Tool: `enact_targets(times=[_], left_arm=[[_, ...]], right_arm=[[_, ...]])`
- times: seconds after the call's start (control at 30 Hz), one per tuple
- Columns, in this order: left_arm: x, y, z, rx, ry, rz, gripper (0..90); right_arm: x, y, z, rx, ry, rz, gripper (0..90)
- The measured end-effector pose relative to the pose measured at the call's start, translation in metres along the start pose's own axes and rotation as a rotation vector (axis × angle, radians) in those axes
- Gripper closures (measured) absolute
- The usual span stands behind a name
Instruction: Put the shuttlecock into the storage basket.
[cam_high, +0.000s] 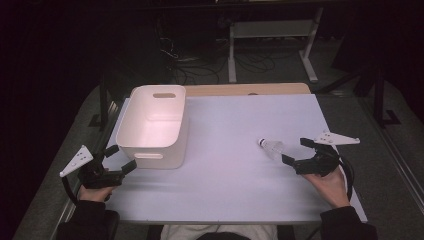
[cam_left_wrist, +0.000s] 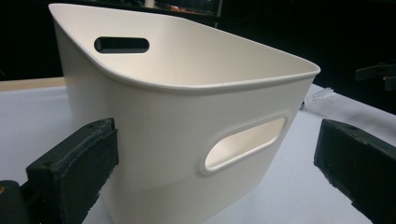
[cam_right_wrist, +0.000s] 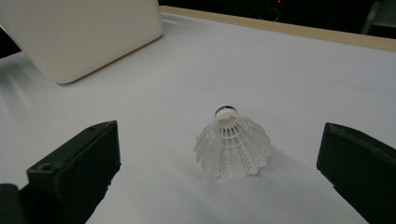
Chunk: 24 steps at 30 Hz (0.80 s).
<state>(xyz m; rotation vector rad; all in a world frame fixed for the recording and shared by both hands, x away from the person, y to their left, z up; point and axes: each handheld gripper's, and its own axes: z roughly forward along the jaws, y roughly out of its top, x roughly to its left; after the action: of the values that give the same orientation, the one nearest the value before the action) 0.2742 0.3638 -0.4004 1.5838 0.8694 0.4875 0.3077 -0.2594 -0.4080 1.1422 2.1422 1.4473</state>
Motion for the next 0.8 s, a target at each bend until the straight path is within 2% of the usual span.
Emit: enact_targets(times=[0.8], left_arm=[[-0.0002,0.0001,-0.0001,-0.001,-0.002,-0.002,0.0]], right_arm=[[0.0041,-0.0001,-0.0011,0.007,0.001,-0.018,0.0]])
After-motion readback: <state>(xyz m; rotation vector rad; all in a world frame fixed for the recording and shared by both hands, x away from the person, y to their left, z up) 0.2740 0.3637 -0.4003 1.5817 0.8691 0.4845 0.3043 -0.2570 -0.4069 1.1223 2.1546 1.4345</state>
